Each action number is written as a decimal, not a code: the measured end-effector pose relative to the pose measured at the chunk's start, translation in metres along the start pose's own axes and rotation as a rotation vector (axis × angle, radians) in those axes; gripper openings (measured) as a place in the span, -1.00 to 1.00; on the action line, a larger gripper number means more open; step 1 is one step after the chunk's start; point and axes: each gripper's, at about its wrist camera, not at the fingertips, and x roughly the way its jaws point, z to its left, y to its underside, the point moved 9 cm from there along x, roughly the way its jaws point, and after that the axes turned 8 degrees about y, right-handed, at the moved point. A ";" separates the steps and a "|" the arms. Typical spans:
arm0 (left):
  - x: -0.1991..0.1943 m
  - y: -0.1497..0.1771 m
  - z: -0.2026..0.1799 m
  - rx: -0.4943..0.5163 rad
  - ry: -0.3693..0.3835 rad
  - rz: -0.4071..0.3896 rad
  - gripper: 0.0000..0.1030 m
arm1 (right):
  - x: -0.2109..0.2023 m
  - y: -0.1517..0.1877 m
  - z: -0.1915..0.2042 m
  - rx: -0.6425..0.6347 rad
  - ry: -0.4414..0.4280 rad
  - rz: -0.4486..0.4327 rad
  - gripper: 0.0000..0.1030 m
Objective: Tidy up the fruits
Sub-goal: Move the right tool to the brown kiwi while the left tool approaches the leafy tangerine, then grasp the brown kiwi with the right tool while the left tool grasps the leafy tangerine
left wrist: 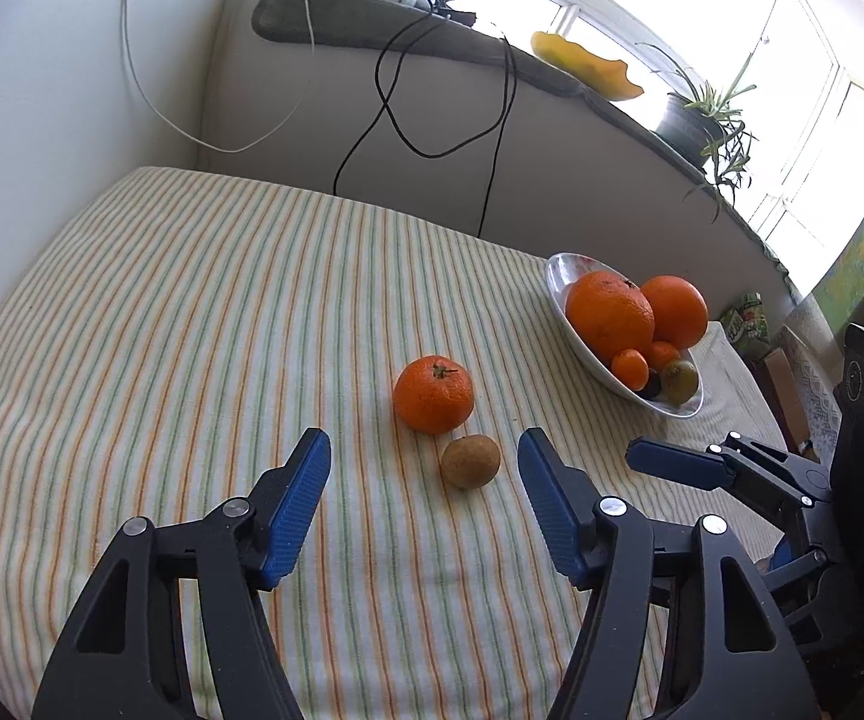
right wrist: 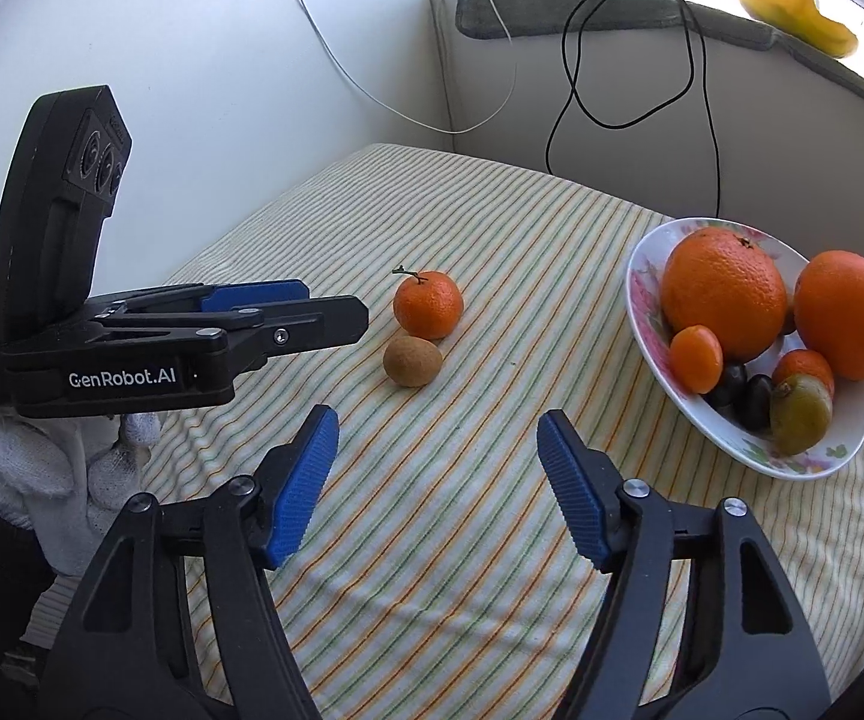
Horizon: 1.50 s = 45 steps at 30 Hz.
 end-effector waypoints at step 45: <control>0.043 -0.014 0.005 0.009 0.043 0.086 -0.29 | 0.051 -0.017 0.017 -0.003 -0.034 0.063 -0.43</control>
